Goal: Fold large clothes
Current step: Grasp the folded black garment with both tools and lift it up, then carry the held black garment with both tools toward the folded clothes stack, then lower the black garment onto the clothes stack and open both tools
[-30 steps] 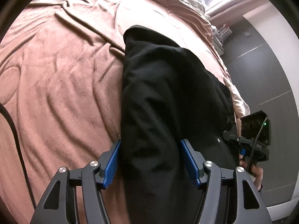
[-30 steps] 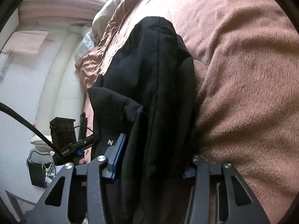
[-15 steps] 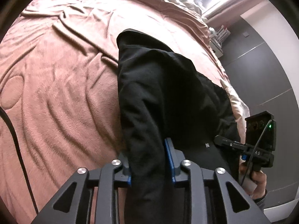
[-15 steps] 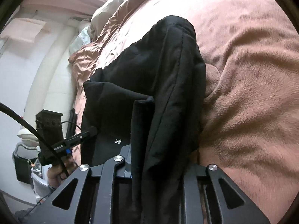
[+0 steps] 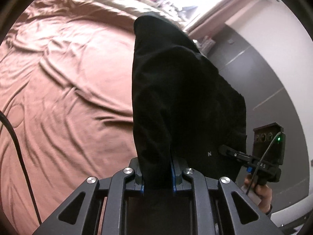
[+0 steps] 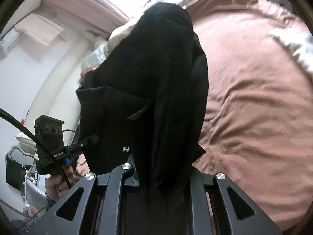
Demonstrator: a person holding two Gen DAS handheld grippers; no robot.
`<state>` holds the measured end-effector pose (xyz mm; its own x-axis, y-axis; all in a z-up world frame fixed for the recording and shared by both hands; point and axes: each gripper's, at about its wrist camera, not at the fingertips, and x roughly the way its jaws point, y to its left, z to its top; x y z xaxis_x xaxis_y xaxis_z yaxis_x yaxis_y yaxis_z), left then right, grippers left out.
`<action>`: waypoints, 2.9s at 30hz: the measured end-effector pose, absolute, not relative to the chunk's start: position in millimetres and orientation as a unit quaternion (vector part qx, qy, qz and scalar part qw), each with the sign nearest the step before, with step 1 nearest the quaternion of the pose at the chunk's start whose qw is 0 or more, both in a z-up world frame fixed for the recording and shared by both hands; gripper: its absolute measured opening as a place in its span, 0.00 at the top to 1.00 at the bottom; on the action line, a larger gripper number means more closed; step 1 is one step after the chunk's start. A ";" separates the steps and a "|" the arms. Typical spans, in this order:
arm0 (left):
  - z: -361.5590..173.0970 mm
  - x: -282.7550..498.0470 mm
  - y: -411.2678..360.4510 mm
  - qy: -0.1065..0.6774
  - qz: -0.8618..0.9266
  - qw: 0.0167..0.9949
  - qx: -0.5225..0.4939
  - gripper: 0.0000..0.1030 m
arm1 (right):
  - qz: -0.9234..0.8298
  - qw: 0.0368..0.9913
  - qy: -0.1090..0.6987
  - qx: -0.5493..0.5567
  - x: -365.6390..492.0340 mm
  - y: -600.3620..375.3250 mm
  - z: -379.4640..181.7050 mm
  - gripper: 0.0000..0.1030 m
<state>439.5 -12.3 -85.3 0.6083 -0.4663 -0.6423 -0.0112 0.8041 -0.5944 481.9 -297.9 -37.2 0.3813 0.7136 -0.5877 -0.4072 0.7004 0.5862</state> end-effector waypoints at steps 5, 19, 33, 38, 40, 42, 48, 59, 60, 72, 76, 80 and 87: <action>-46.5 435.5 -53.4 0.400 -0.169 0.858 -0.275 0.82 | 0.319 0.841 0.405 0.164 440.5 -340.3 9.3 0.87; 48.8 413.8 -142.1 0.358 -0.245 0.854 -0.288 0.82 | 0.248 0.894 0.345 0.139 331.9 -438.6 130.6 0.87; 95.1 410.2 -237.6 0.358 -0.289 0.832 -0.308 0.82 | 0.185 0.919 0.332 0.103 262.9 -512.1 202.5 0.87; 92.8 437.9 -273.6 0.376 -0.288 0.818 -0.326 0.82 | 0.164 0.921 0.342 0.091 269.6 -531.1 213.0 0.87; 88.7 450.0 -285.7 0.388 -0.288 0.811 -0.331 0.82 | 0.152 0.920 0.350 0.088 280.8 -533.2 210.1 0.87; 81.5 465.4 -297.9 0.397 -0.287 0.805 -0.333 0.82 | 0.144 0.919 0.358 0.085 292.6 -540.8 207.4 0.87; 42.8 511.6 -324.0 0.427 -0.273 0.788 -0.349 0.82 | 0.129 0.908 0.391 0.082 337.0 -547.3 185.8 0.87; -44.1 605.3 -357.8 0.493 -0.255 0.746 -0.368 0.82 | 0.108 0.876 0.462 0.086 452.3 -554.4 149.9 0.87; -52.3 612.2 -359.2 0.498 -0.251 0.742 -0.371 0.82 | 0.108 0.872 0.469 0.084 465.6 -554.2 146.1 0.87; -118.7 658.1 -373.3 0.548 -0.238 0.716 -0.361 0.77 | -0.011 0.871 0.483 0.085 554.5 -552.6 127.3 0.48; -123.8 658.8 -375.7 0.568 -0.235 0.714 -0.334 0.68 | -0.051 0.889 0.441 0.112 524.7 -561.5 146.7 0.45; -116.4 655.7 -372.4 0.570 -0.249 0.716 -0.318 0.65 | -0.083 0.889 0.428 0.140 458.7 -562.3 141.3 0.45; -112.1 653.6 -362.5 0.565 -0.249 0.735 -0.280 0.61 | -0.084 0.874 0.417 0.235 358.9 -579.7 86.6 0.45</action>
<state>653.6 -362.5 -112.1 0.2382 -0.6815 -0.6919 0.0497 0.7201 -0.6921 358.9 -579.7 86.6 0.6385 0.0490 -0.7680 0.3434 0.8750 0.3413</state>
